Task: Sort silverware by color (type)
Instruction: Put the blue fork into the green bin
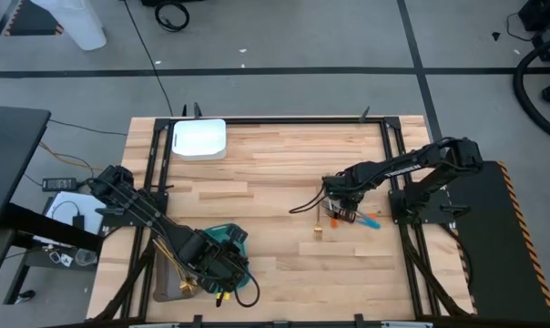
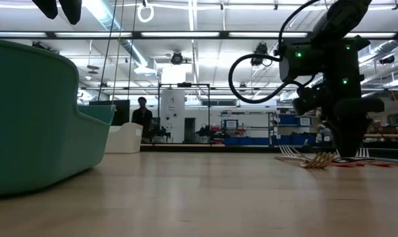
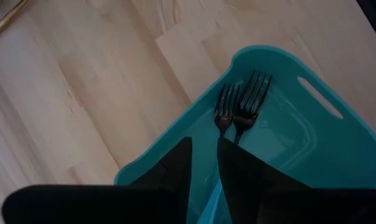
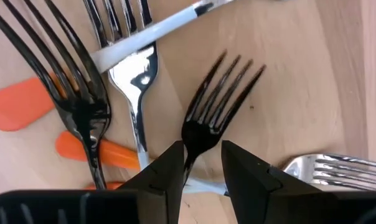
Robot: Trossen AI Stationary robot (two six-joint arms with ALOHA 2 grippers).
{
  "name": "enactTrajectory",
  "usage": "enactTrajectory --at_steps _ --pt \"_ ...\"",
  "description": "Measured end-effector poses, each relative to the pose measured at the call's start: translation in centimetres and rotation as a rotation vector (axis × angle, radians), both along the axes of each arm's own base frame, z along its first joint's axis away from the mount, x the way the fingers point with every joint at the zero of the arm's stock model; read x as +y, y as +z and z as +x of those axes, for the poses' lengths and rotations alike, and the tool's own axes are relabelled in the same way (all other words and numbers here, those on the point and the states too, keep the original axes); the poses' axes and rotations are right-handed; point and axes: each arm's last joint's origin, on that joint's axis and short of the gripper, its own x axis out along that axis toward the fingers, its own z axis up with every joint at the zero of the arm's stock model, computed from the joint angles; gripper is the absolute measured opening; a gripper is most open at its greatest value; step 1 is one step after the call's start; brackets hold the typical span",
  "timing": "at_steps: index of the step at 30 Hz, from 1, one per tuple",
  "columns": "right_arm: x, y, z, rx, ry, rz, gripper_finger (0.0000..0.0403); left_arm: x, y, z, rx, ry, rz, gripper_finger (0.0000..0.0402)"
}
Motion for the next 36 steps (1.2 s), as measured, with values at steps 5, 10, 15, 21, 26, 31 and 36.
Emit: enactTrajectory --at_steps 5,10,15,21,26,31,36 --pt "0.0 0.0 0.0 -0.006 -0.018 0.015 0.0118 0.0 0.0 0.0 -0.001 0.0 -0.001 0.0084" --pt "0.1 -0.4 -0.3 0.001 -0.054 0.023 0.0117 0.0 0.0 0.0 0.0 0.0 -0.001 0.0084" --pt "0.1 -0.9 -0.8 0.005 -0.098 0.032 0.0117 0.0 0.0 0.0 -0.001 0.0 -0.001 0.0084" --pt "0.1 -0.9 -0.7 -0.008 -0.103 0.035 0.0093 0.0 0.0 0.0 -0.001 0.0 -0.001 0.0084" --pt "0.1 -1.0 -0.5 -0.022 -0.104 0.038 0.0046 0.0 0.0 0.0 -0.001 0.0 -0.002 0.0084" --pt "0.1 -0.8 -0.4 -0.027 -0.099 0.038 0.0012 0.0 0.0 0.0 -0.002 0.0 -0.002 0.0084" --pt "0.0 0.3 0.2 -0.067 -0.08 0.021 0.0016 0.0 0.0 0.0 -0.003 0.001 -0.003 0.0084"
